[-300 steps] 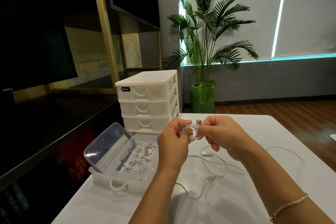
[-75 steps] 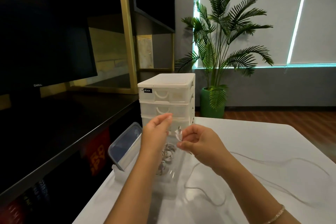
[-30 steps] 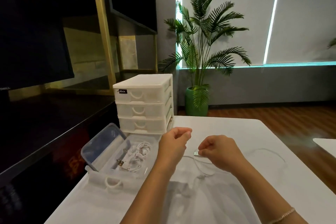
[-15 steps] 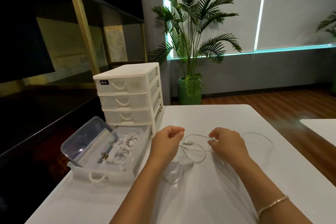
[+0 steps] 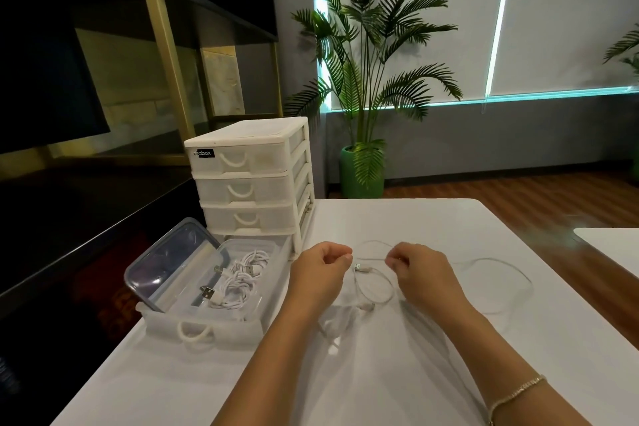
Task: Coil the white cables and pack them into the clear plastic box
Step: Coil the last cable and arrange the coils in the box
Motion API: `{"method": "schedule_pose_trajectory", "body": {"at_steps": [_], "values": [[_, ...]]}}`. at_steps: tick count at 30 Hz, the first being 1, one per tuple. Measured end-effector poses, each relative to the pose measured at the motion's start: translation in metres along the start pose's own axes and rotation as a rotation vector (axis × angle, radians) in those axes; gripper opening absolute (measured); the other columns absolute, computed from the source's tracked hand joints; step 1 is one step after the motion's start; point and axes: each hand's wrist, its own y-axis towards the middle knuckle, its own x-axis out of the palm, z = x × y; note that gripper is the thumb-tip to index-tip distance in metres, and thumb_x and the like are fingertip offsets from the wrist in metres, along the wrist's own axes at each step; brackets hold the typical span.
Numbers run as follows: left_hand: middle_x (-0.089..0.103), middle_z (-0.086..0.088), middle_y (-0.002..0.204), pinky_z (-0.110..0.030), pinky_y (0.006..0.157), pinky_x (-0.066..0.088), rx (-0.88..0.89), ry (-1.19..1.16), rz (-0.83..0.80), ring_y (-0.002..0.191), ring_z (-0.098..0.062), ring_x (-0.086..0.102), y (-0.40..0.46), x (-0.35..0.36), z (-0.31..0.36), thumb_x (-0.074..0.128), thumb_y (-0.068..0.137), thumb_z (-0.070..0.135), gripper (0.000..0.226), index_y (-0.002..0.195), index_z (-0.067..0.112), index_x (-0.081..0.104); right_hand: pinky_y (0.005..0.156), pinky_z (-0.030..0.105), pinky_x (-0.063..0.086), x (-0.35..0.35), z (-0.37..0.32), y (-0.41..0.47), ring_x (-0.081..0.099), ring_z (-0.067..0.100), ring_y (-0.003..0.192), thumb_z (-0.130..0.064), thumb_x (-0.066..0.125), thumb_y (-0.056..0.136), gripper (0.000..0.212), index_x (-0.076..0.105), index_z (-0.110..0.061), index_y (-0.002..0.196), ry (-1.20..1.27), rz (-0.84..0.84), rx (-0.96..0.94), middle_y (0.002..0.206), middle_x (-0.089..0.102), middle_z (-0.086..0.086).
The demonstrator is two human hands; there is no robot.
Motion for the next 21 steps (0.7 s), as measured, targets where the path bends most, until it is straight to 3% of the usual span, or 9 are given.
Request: {"method": "schedule_pose_trajectory", "body": {"at_steps": [4,7,11,17,21], "values": [[0.064,0.009,0.093,-0.025,0.080,0.052,-0.045,0.027,-0.025,0.089,-0.007,0.060,0.0000,0.0002,-0.0005,0.063,0.087,0.024,0.007,0.093,0.028,0.063,0.076,0.031,0.047,-0.0009,-0.0011,0.0001,0.054,0.018,0.085,-0.023,0.045,0.096,0.018,0.062,-0.016,0.098,0.076,0.119,-0.006,0.097,0.065,0.003],[0.061,0.007,0.098,-0.019,0.069,0.049,-0.077,0.102,-0.111,0.088,-0.007,0.059,-0.0021,0.0013,-0.0006,0.073,0.077,0.033,0.028,0.101,0.027,0.061,0.076,0.029,0.048,-0.0015,-0.0026,-0.0015,0.056,0.017,0.084,-0.023,0.045,0.097,0.020,0.062,-0.014,0.102,0.108,0.176,-0.023,0.098,0.065,0.002],[0.060,0.008,0.097,-0.016,0.064,0.045,-0.098,0.315,-0.270,0.088,-0.009,0.059,-0.0062,0.0008,0.0011,0.082,0.068,0.024,0.048,0.111,0.024,0.060,0.072,0.024,0.045,-0.0022,-0.0047,-0.0013,0.054,0.015,0.083,-0.023,0.044,0.097,0.021,0.061,-0.012,0.104,0.146,0.246,-0.006,0.099,0.064,0.003],[0.068,0.004,0.091,-0.022,0.069,0.054,-0.095,0.361,-0.299,0.079,-0.010,0.062,-0.0059,-0.0032,-0.0010,0.068,0.074,0.003,0.041,0.110,0.022,0.061,0.066,0.024,0.040,-0.0045,0.0004,0.0003,0.053,0.015,0.078,-0.021,0.043,0.098,0.021,0.061,-0.010,0.101,0.171,0.336,0.030,0.094,0.064,0.004],[0.067,0.008,0.084,-0.013,0.049,0.041,-0.036,0.293,-0.226,0.070,-0.004,0.057,-0.0038,-0.0029,-0.0029,0.052,0.083,-0.002,0.038,0.111,0.023,0.058,0.069,0.025,0.041,-0.0012,0.0038,0.0008,0.052,0.014,0.080,-0.023,0.043,0.098,0.022,0.061,-0.012,0.104,0.124,0.305,0.052,0.098,0.064,0.004]]}}
